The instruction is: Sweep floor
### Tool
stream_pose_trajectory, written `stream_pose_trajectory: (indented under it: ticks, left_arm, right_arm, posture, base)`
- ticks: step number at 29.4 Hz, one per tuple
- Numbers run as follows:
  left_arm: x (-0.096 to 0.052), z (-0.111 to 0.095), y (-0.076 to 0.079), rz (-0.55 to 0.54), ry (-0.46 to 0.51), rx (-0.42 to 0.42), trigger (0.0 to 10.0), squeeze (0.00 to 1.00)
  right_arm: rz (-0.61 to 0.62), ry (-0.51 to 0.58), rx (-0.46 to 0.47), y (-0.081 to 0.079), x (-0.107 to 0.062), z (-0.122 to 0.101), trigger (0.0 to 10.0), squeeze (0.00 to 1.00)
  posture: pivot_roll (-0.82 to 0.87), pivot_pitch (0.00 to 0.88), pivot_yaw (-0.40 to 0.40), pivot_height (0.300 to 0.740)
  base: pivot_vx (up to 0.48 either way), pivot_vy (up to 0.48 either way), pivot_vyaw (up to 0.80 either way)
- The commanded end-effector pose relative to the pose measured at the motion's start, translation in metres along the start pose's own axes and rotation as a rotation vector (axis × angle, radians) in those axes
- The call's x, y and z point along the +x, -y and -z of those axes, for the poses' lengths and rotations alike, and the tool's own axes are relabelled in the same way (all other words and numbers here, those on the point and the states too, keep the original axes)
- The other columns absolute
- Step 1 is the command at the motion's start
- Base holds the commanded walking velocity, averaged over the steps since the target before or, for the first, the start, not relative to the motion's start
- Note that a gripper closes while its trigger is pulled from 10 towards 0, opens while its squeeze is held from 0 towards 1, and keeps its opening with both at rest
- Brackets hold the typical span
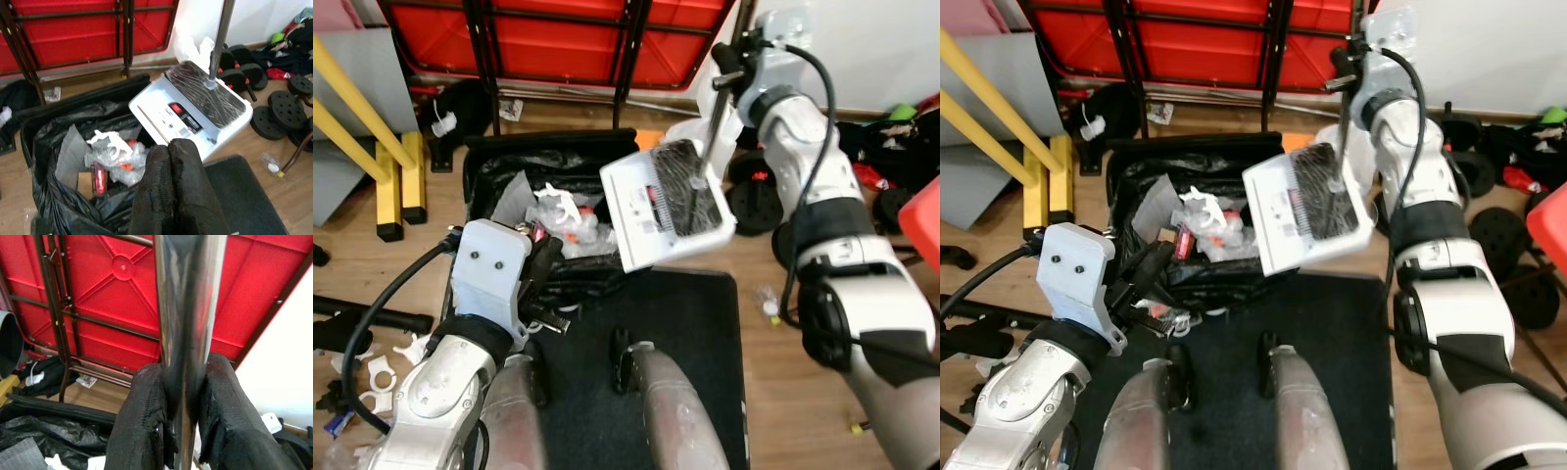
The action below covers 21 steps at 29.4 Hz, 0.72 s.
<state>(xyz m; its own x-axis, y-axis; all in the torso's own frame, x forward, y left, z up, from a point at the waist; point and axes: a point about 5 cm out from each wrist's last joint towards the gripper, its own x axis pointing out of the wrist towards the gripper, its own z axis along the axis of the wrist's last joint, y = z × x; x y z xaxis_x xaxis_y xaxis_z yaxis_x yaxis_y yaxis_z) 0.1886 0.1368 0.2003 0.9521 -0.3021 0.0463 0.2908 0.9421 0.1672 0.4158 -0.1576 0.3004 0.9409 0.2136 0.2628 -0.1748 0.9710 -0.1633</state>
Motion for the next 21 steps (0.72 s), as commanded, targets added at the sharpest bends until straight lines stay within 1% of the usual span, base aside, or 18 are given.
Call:
stream_pose_trajectory:
  ticks: [1,2,3,6,10,12,13,14,15,17,18,20,21]
  left_arm:
    - [-0.004,0.0,0.005,0.007,-0.02,-0.012,10.0,0.0]
    - [-0.004,0.0,0.005,0.007,-0.02,-0.012,10.0,0.0]
    - [-0.004,-0.001,0.005,0.002,-0.022,-0.018,10.0,0.0]
    - [-0.005,-0.002,0.007,0.002,-0.031,-0.022,10.0,0.0]
    - [-0.007,-0.003,0.009,0.004,-0.032,-0.019,10.0,0.0]
    - [-0.009,-0.004,0.011,0.003,-0.037,-0.013,10.0,0.0]
    - [-0.009,-0.004,0.011,0.003,-0.037,-0.013,10.0,0.0]
    - [-0.011,-0.005,0.012,0.002,-0.038,-0.013,10.0,0.0]
    - [-0.011,-0.005,0.012,0.002,-0.038,-0.013,10.0,0.0]
    - [-0.013,-0.007,0.013,0.003,-0.04,-0.013,10.0,0.0]
    - [-0.013,-0.007,0.013,0.003,-0.04,-0.013,10.0,0.0]
    - [-0.014,-0.008,0.013,0.004,-0.042,-0.013,10.0,0.0]
    - [-0.014,-0.008,0.013,0.004,-0.042,-0.013,10.0,0.0]
  right_arm:
    - [-0.013,0.096,-0.045,-0.003,0.006,-0.021,10.0,0.0]
    - [-0.013,0.096,-0.045,-0.003,0.006,-0.021,10.0,0.0]
    - [-0.023,0.105,-0.045,-0.008,0.009,-0.026,10.0,0.0]
    - [-0.049,0.122,-0.056,-0.019,0.017,-0.037,10.0,0.0]
    - [-0.059,0.123,-0.062,-0.024,0.02,-0.04,10.0,0.0]
    - [-0.078,0.125,-0.073,-0.034,0.024,-0.046,10.0,0.0]
    - [-0.078,0.125,-0.073,-0.034,0.024,-0.046,10.0,0.0]
    - [-0.091,0.13,-0.075,-0.039,0.026,-0.05,10.0,0.0]
    - [-0.091,0.13,-0.075,-0.039,0.026,-0.05,10.0,0.0]
    - [-0.146,0.143,-0.134,-0.058,0.031,-0.061,10.0,0.0]
    - [-0.146,0.143,-0.134,-0.058,0.031,-0.061,10.0,0.0]
    - [-0.181,0.15,-0.182,-0.071,0.033,-0.067,10.0,0.0]
    - [-0.181,0.15,-0.182,-0.071,0.033,-0.067,10.0,0.0]
  posture:
    - [-0.1,0.495,-0.222,0.74]
    - [-0.1,0.495,-0.222,0.74]
    - [-0.1,0.491,-0.221,0.74]
    - [-0.1,0.501,-0.232,0.74]
    - [-0.1,0.505,-0.236,0.74]
    - [-0.11,0.513,-0.242,0.74]
    - [-0.11,0.513,-0.242,0.74]
    - [-0.1,0.518,-0.246,0.74]
    - [-0.1,0.518,-0.246,0.74]
    - [-0.1,0.525,-0.253,0.74]
    - [-0.1,0.525,-0.253,0.74]
    - [-0.11,0.527,-0.26,0.74]
    - [-0.11,0.527,-0.26,0.74]
  base:
    - [0.48,0.0,0.0]
    - [0.48,0.0,0.0]
    - [0.48,0.0,0.0]
    - [0.0,0.0,0.0]
    - [0.0,0.0,0.0]
    - [0.0,0.0,0.0]
    - [0.0,0.0,0.0]
    - [0.0,0.0,0.0]
    - [0.0,0.0,0.0]
    - [0.0,0.0,0.0]
    - [0.0,0.0,0.0]
    - [0.0,0.0,0.0]
    - [0.0,0.0,0.0]
